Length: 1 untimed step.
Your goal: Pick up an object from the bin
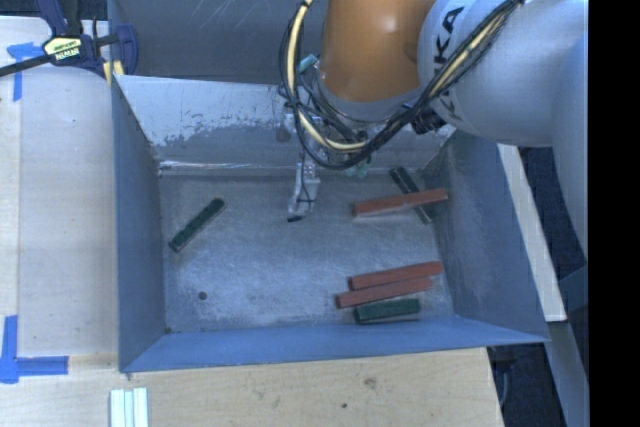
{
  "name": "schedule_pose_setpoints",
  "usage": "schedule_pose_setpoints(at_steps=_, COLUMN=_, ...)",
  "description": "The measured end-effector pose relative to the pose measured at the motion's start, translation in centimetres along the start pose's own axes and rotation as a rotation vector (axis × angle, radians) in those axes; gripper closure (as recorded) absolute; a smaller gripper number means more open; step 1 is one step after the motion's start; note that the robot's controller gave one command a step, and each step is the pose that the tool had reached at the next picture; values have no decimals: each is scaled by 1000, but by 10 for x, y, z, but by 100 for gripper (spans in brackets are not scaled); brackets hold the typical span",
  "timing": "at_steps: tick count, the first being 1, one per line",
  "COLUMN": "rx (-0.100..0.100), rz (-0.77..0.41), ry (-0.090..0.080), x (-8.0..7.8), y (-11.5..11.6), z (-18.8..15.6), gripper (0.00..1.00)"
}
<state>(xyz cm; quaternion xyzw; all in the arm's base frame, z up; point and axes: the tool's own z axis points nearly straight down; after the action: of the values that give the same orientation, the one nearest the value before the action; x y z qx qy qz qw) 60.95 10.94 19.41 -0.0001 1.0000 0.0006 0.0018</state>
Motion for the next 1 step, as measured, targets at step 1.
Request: schedule_pose_setpoints(at_steps=1, rx=0, rz=-18, ry=-8, x=0, y=21, z=45, gripper=0)
